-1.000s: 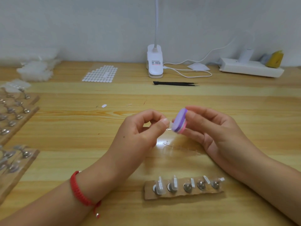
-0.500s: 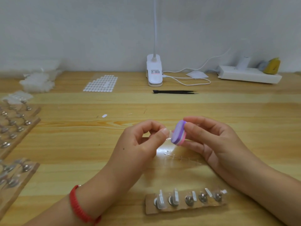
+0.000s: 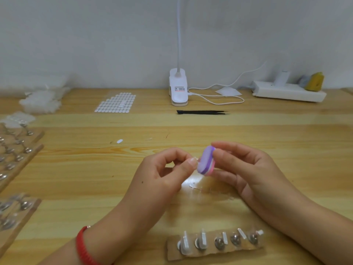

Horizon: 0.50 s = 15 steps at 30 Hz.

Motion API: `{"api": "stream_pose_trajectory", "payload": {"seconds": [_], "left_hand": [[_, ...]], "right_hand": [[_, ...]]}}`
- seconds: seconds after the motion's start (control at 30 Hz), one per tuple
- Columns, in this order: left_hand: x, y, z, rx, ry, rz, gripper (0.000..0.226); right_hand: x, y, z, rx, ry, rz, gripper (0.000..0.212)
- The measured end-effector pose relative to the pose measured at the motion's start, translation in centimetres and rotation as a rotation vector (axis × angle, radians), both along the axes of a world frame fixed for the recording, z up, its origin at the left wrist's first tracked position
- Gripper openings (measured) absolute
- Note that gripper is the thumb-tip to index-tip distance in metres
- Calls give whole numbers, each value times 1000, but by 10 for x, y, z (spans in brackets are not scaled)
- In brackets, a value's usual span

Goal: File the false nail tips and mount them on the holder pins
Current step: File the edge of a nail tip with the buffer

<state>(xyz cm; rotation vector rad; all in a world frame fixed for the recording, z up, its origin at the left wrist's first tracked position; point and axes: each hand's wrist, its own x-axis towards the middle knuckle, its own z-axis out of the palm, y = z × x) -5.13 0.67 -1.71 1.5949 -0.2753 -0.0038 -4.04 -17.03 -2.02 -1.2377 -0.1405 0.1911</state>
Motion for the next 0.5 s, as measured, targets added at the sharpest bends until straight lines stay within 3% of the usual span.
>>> {"api": "stream_pose_trajectory", "payload": {"seconds": [0.13, 0.33, 0.5], "left_hand": [[1, 1, 0, 21, -28, 27, 16], [0, 0, 0, 7, -13, 40, 16], [1, 0, 0, 46, -18, 72, 18]], "right_hand": [[-4, 3, 2, -104, -10, 58, 40], [-3, 1, 4, 33, 50, -23, 32], [-4, 2, 4, -77, 10, -2, 55]]}}
